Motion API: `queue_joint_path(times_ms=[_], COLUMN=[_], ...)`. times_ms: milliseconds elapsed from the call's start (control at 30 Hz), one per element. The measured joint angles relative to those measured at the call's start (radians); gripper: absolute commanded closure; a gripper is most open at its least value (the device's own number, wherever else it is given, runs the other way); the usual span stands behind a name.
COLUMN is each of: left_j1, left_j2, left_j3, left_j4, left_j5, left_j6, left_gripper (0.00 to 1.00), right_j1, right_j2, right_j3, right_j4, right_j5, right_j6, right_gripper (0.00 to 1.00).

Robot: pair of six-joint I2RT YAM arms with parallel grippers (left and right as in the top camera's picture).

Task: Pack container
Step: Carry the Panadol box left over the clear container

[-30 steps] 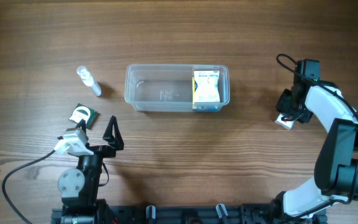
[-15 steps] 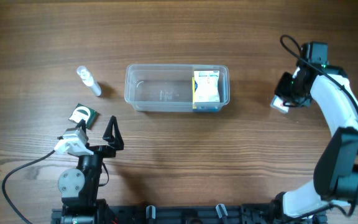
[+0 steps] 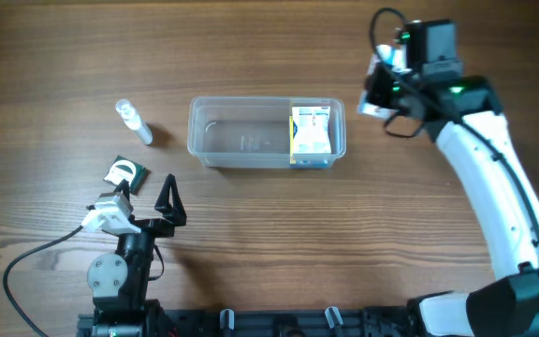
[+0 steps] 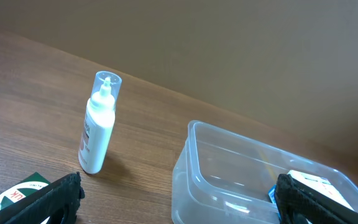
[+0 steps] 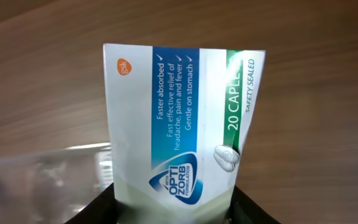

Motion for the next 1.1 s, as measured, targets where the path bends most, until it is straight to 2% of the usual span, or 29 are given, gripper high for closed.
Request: queue_joint_path(times_ms=[300, 467, 733, 967, 1100], left_j1=[0.0, 0.0, 0.0, 0.0, 0.0], left_j2=[0.0, 0.0, 0.0, 0.0, 0.0], left_j3=[0.0, 0.0, 0.0, 0.0, 0.0], left_j4=[0.0, 0.0, 0.0, 0.0, 0.0], left_j5=[0.0, 0.0, 0.0, 0.0, 0.0], left_j6=[0.0, 0.0, 0.0, 0.0, 0.0], left_gripper=[0.0, 0.0, 0.0, 0.0, 0.0], right_j1=[0.294, 0.4, 0.48, 0.508, 0.522], right_j2=[0.0, 0.005, 0.139, 0.277, 0.316], right_j3=[0.0, 0.0, 0.0, 0.0, 0.0], right_j4=[0.093, 0.127, 0.205, 0.324, 0.339], right_j5=[0.112, 0.191, 0.249, 0.198, 0.173], right_j6=[0.253, 0.373, 0.584, 0.738, 0.822], right_gripper=[0.57, 0.57, 0.6, 0.6, 0.6])
